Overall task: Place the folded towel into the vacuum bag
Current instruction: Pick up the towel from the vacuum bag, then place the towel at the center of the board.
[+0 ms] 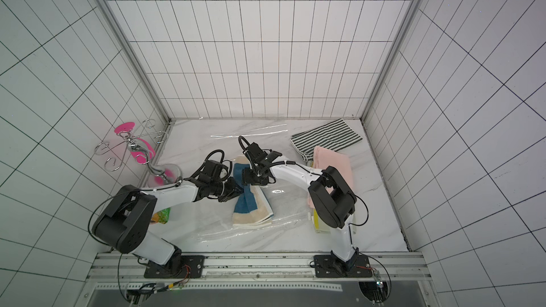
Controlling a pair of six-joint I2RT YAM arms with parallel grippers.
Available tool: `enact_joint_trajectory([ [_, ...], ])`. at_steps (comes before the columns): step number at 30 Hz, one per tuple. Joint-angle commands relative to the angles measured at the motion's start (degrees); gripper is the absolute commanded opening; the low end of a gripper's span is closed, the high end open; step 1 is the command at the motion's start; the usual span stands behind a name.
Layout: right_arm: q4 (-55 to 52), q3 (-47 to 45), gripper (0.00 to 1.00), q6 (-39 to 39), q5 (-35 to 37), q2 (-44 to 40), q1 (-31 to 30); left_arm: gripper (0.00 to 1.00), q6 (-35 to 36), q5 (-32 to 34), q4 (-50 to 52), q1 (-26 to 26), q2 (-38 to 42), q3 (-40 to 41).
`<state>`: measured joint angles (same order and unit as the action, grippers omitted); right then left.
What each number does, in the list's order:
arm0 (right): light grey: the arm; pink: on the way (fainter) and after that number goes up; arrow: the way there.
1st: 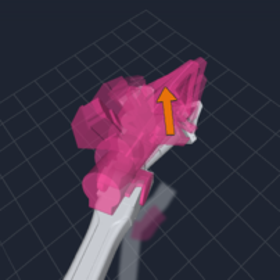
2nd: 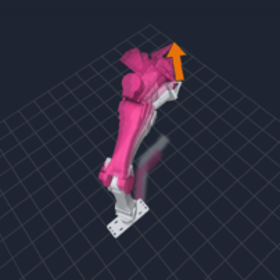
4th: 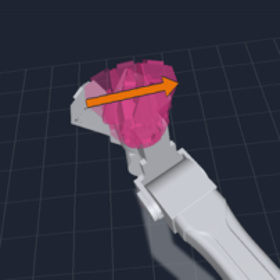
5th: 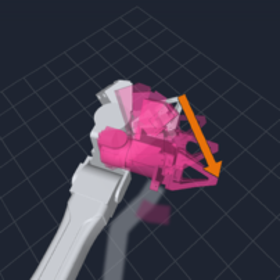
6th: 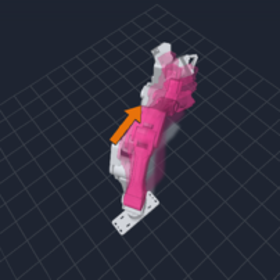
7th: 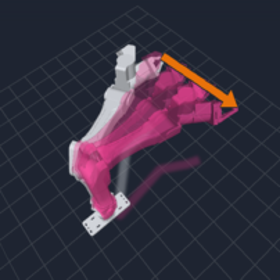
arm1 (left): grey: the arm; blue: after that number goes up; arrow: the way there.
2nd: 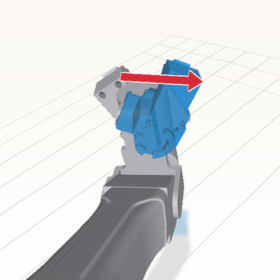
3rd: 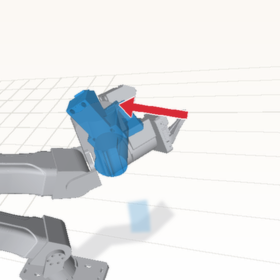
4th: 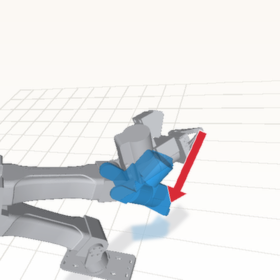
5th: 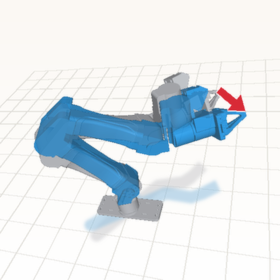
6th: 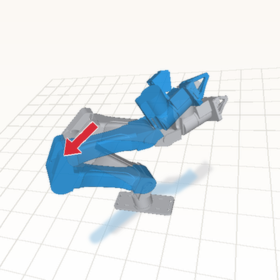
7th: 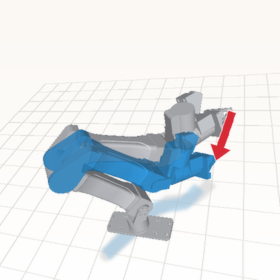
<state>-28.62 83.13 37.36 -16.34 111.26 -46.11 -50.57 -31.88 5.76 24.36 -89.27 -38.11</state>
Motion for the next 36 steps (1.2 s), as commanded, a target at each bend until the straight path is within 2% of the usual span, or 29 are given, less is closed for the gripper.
enact_joint_trajectory([
  [1,5.2,-2.7,0.64,1.4,-5.5,3.5,0.5,0.14,-2.4,-5.0,-8.6,0.0,-1.3,0.6],
  [5,5.2,-4.0,0.57,2.1,-2.4,6.0,0.3,0.14,-4.8,-7.3,-13.6,0.0,-2.4,1.7],
  [8,4.8,-4.9,0.42,1.5,0.8,6.0,0.5,0.16,-5.0,-8.0,-14.4,0.0,-1.4,1.9],
  [10,3.8,-4.3,0.27,-0.4,2.1,5.9,1.0,0.20,-4.3,-8.8,-14.0,0.0,0.3,1.7],
  [13,1.0,-2.5,0.10,-3.9,3.2,4.6,1.9,0.33,-2.1,-9.1,-9.2,-0.1,3.6,0.0],
  [16,-3.3,-0.9,0.00,-8.3,6.7,-0.4,3.2,0.47,0.5,-8.5,0.4,-1.2,7.8,-3.0],
  [18,-8.7,0.6,0.00,-11.3,10.3,-4.3,4.8,0.53,3.6,-5.9,9.5,-2.4,11.6,-6.0],
  [21,-16.8,1.3,0.00,-13.9,14.1,-10.9,8.6,0.57,10.5,2.7,24.2,-3.3,15.5,-12.4],
  [23,-20.6,0.3,0.00,-14.3,16.7,-15.8,11.5,0.57,14.8,7.3,31.3,-3.2,15.4,-16.6],
  [25,-25.2,-0.5,0.00,-13.8,21.0,-20.5,15.9,0.57,18.1,8.4,36.8,-3.1,13.4,-20.0],
  [27,-28.7,-1.1,0.00,-13.3,24.3,-24.3,20.9,0.57,19.6,8.4,39.2,-2.3,11.4,-21.7],
  [31,-30.8,-4.3,0.00,-12.0,26.6,-27.9,35.9,0.57,20.3,10.5,39.1,2.2,9.0,-21.8],
  [34,-27.7,-8.0,0.00,-10.9,27.1,-25.1,44.3,0.57,21.6,12.0,40.0,7.2,7.9,-22.3],
  [36,-23.9,-10.8,0.02,-9.8,24.8,-21.5,47.8,0.57,22.8,13.6,40.7,10.6,7.2,-22.4],
])
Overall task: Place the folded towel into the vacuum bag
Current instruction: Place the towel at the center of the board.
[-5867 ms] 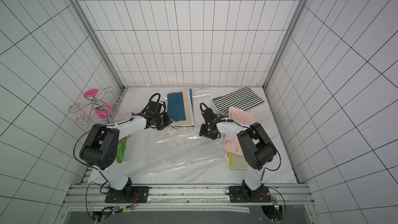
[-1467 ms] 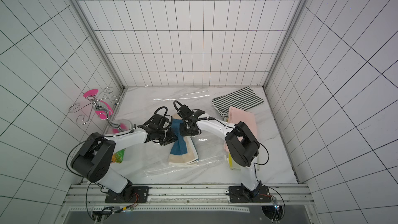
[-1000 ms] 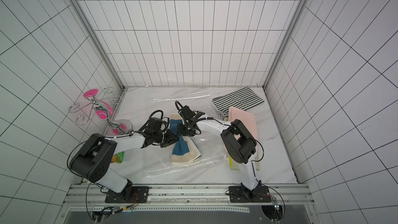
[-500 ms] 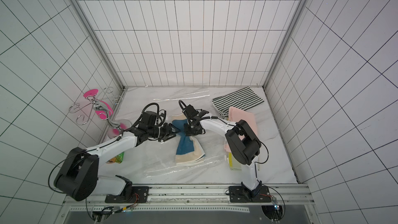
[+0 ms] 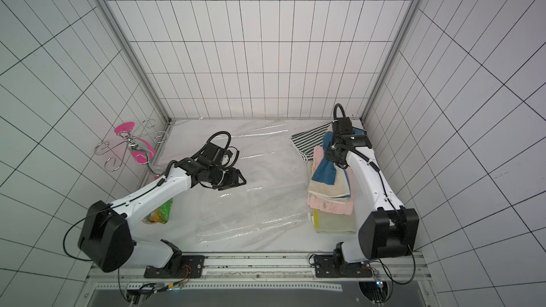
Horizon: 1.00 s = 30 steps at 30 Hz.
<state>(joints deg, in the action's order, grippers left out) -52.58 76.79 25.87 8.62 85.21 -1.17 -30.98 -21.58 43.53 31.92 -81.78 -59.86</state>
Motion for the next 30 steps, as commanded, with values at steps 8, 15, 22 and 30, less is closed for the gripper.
enact_joint_trajectory([
  [8,9.1,-8.3,0.12,2.1,-3.8,12.9,5.4,0.58,3.7,4.7,1.6,5.7,-4.4,1.1],
  [15,2.8,-5.0,0.76,1.4,3.9,13.8,5.2,0.58,1.9,4.5,0.4,5.1,-5.7,0.2],
  [22,-7.0,-4.9,0.99,3.3,10.1,3.2,0.7,0.58,3.1,4.4,3.4,2.7,-4.8,-1.0],
  [30,-17.7,-7.2,0.94,7.6,11.7,-10.1,-15.9,0.60,12.4,15.0,8.9,13.9,-0.8,-2.6],
])
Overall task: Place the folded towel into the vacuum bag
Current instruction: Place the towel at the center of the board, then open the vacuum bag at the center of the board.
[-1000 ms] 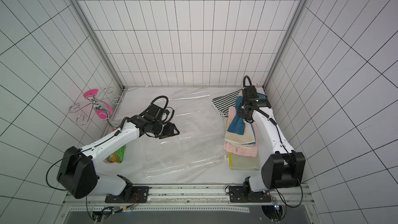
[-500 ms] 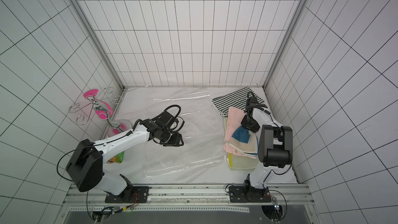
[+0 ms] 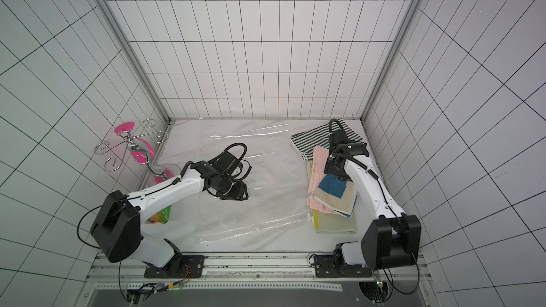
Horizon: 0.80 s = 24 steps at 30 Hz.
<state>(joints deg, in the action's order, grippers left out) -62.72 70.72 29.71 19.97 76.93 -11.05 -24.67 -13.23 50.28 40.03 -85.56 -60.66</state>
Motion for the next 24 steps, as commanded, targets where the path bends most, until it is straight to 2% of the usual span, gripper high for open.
enact_joint_trajectory([
  [1,-6.2,-3.0,0.91,5.4,-3.8,-3.5,-9.7,0.64,8.5,10.3,1.1,9.5,3.8,-0.8],
  [2,-4.3,-5.5,0.89,7.3,-8.4,-4.9,-12.6,0.84,10.5,13.1,0.0,12.8,4.3,0.4],
  [3,-1.4,-8.7,0.86,10.2,-13.8,-6.7,-15.5,0.86,12.8,15.5,-1.2,16.8,4.5,1.8],
  [5,4.3,-14.5,0.82,15.3,-21.6,-9.3,-19.9,0.86,14.5,19.4,-1.7,22.6,3.5,2.9],
  [8,10.2,-20.3,0.79,18.4,-25.1,-12.3,-20.5,0.86,15.8,19.7,-2.1,25.7,1.2,2.7],
  [12,11.9,-22.0,0.79,16.7,-25.9,-13.5,-18.2,0.86,19.3,24.5,-2.3,28.2,-3.5,1.7],
  [17,13.8,-24.0,0.79,13.1,-31.8,-14.8,-11.7,0.86,20.6,30.3,-3.4,31.7,-8.5,1.4],
  [21,14.6,-25.3,0.79,11.4,-33.8,-16.0,-8.2,0.87,21.9,36.8,-5.5,32.6,-11.1,1.4],
  [24,15.0,-25.9,0.79,10.3,-35.1,-15.7,-7.0,0.87,22.1,37.9,-6.9,32.8,-12.7,1.1],
])
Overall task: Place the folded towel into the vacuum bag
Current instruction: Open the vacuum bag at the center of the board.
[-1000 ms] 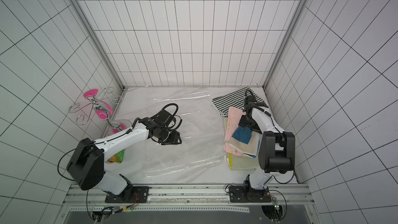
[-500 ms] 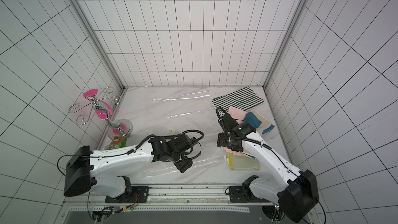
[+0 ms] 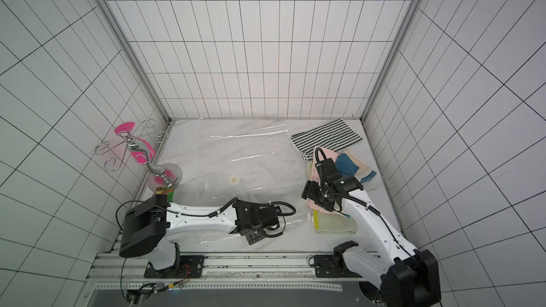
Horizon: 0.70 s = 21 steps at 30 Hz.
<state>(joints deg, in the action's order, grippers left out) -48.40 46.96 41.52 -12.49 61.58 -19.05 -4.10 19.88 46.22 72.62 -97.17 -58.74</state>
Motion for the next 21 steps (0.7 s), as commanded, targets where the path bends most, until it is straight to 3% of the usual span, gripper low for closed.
enact_joint_trajectory([
  [1,0.8,-2.3,0.79,-1.7,-2.8,-0.1,1.2,0.87,1.6,5.0,-3.0,0.4,-1.4,-0.9],
  [8,1.9,-3.4,0.79,-2.1,-3.6,-0.2,2.0,0.82,1.9,9.2,-3.7,0.5,-1.5,-1.1],
  [21,3.0,-3.6,0.78,-1.8,-4.6,0.3,2.0,0.67,3.3,9.8,-5.0,-0.3,-0.2,-0.2],
])
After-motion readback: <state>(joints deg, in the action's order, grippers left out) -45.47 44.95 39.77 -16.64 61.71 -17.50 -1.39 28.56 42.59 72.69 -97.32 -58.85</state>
